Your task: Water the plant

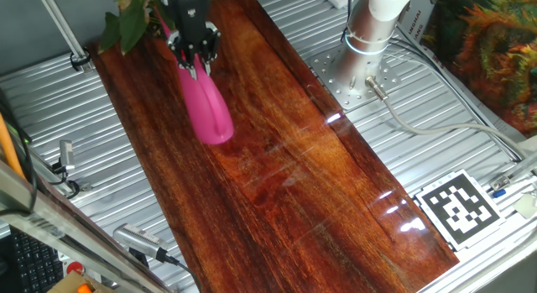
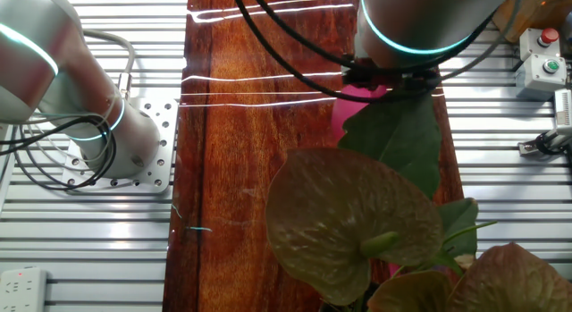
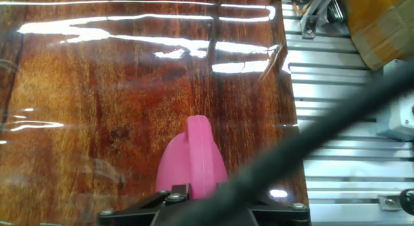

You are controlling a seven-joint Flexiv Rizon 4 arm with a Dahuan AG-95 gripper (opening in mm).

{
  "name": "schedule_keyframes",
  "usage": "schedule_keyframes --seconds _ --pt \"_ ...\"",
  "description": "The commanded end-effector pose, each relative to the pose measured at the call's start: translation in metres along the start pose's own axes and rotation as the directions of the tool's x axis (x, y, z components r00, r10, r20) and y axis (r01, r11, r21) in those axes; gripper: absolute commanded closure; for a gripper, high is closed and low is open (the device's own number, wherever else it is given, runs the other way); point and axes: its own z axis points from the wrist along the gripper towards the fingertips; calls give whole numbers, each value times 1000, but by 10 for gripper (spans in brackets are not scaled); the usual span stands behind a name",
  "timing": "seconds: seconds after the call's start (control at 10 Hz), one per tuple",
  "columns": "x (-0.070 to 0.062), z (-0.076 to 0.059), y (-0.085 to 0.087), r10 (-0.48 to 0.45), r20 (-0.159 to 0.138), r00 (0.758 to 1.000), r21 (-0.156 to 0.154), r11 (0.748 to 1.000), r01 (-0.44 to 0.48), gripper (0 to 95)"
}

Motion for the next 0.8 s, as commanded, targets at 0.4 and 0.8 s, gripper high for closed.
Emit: schedule_keyframes --seconds 0.4,0.8 --pt "-2 -36 -1 8 50 999 7 1000 -9 950" --pt "0 -33 -2 0 42 999 7 1000 -1 950"
